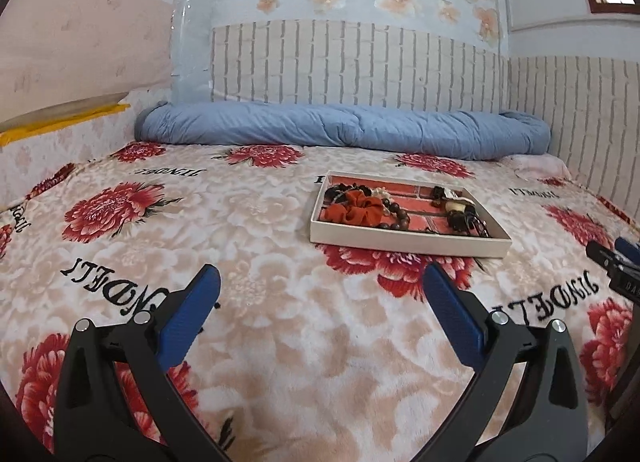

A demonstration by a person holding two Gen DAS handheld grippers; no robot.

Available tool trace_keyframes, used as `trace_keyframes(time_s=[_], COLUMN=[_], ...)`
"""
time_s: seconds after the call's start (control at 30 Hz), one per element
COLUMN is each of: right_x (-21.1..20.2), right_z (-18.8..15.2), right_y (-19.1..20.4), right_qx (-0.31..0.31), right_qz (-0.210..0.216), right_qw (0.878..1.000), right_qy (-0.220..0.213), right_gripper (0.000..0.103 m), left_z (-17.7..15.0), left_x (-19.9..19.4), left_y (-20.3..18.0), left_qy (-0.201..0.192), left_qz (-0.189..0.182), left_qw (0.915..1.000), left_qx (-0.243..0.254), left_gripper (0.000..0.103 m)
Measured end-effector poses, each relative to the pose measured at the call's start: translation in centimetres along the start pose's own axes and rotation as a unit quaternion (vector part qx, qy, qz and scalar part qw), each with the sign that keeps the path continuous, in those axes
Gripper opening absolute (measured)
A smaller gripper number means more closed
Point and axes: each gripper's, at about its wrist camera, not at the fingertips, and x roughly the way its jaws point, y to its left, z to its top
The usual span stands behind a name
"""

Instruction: Organize jewelry

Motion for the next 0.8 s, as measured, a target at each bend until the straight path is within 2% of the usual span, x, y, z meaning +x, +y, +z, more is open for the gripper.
trace_keyframes(time_s=[0.23,0.6,0.8], right_x=[-1.4,-2.2,-2.0], right_z=[-0.7,-1.7,-1.8], right_y=[0.2,3.0,2.9], right_qx=[0.012,-0.035,-0.033], right_qz=[-0.007,-0.022,-0.017], right_qw=[1.000,0.999,0.999], right_qy=[-0.004,-0.016,-0.012], right_gripper=[0.099,0.099,0.099], left_z=[-0.5,-1.6,-1.9], left_x=[-0.9,-1.1,-0.9], left_y=[-1.8,-3.1,-3.3], left_qy=[-0.014,-0.024,-0.024], left_qz=[-0.006,-0.011,-0.016], left_qw=[0.9995,0.9984,0.9981], left_qx=[0.026,0.049,0.055], left_gripper=[0.098,0.098,0.098])
